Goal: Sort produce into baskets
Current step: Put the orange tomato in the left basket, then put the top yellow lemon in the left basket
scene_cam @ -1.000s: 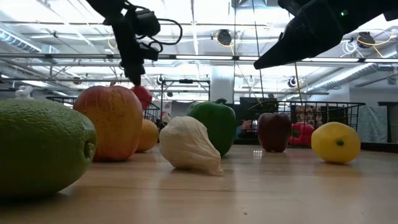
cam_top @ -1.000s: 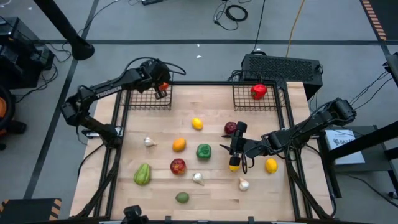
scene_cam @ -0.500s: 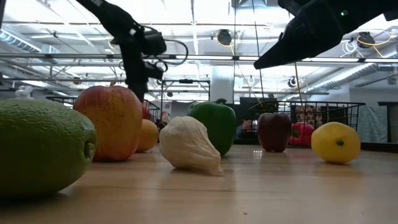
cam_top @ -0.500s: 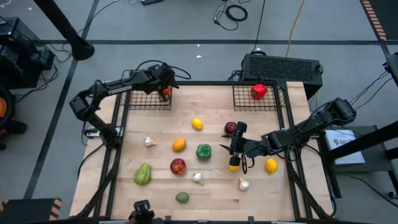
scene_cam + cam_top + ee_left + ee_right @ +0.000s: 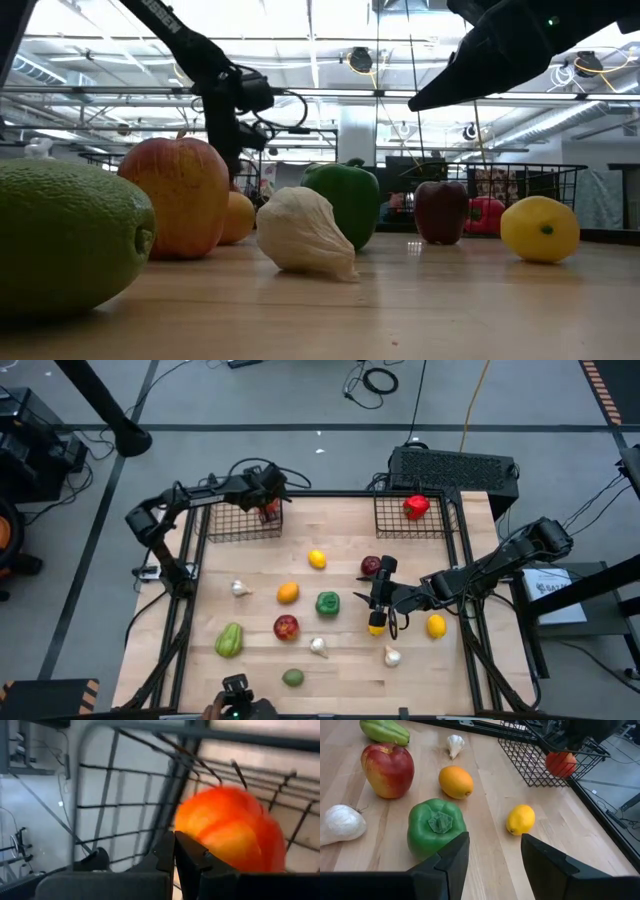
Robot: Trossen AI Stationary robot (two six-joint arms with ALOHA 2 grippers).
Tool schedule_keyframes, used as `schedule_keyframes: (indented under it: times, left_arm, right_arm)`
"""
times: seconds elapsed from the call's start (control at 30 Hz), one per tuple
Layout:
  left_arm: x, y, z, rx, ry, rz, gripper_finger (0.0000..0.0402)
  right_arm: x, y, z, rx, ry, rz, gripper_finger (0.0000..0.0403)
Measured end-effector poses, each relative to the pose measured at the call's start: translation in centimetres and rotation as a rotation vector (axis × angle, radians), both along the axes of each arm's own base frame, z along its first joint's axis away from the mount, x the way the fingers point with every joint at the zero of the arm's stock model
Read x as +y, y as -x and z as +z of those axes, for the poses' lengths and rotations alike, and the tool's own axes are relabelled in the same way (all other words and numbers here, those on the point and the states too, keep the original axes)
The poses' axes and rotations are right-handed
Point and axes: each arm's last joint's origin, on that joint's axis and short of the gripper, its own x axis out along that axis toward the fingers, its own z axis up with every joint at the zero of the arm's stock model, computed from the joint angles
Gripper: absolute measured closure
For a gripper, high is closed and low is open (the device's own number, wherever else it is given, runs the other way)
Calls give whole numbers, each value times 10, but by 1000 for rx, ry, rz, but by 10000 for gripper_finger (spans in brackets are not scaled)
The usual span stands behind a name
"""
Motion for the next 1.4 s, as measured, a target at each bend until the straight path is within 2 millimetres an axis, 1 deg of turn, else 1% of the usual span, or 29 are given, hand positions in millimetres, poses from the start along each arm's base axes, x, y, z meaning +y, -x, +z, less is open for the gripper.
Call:
schedule_keyframes:
  times: [0.33,0.4,0.5,0.67,0.7,0.77,0.83,0.9,0.97,1.03,1.1,1.17,1.23,1.27,1.33,1.4]
  left_arm:
    - [0,-1,0,-13,1,2,383]
    - [0,-1,0,-14,1,4,377]
    - [0,-1,0,-24,2,17,350]
    - [0,0,2,-6,-11,34,290]
    - [-2,1,6,9,-16,37,280]
    - [-4,1,18,34,-45,48,265]
    - [-9,4,36,49,-67,53,256]
    - [-16,6,60,16,-103,61,254]
    - [-26,12,85,-60,-135,85,254]
    - [-40,19,109,-192,-146,113,254]
    - [-57,30,127,-343,-85,135,254]
    - [-77,39,141,-499,25,154,254]
    - [-99,46,152,-611,135,116,254]
    - [-112,47,156,-658,169,66,254]
    - [-137,45,159,-758,200,-95,254]
    - [-160,44,157,-841,214,-219,254]
  right_arm:
    - [0,0,0,0,0,0,232]
    - [0,0,0,0,0,0,232]
    - [0,0,0,0,0,0,232]
    - [0,0,0,0,-1,0,232]
    - [0,0,0,0,-1,0,232]
    - [0,0,0,-1,-1,0,232]
    - [0,0,0,0,-1,0,232]
    - [0,0,0,0,-1,0,232]
    - [0,0,0,0,-1,0,232]
    - [0,0,0,0,-1,0,232]
    - [0,0,0,0,-1,0,232]
    - [0,0,0,-1,-3,-1,232]
    - [0,0,0,-2,-4,-1,232]
    - [0,0,0,-3,-8,-2,232]
    - [0,0,0,-6,-15,-6,232]
    - [0,0,0,-11,-29,-12,232]
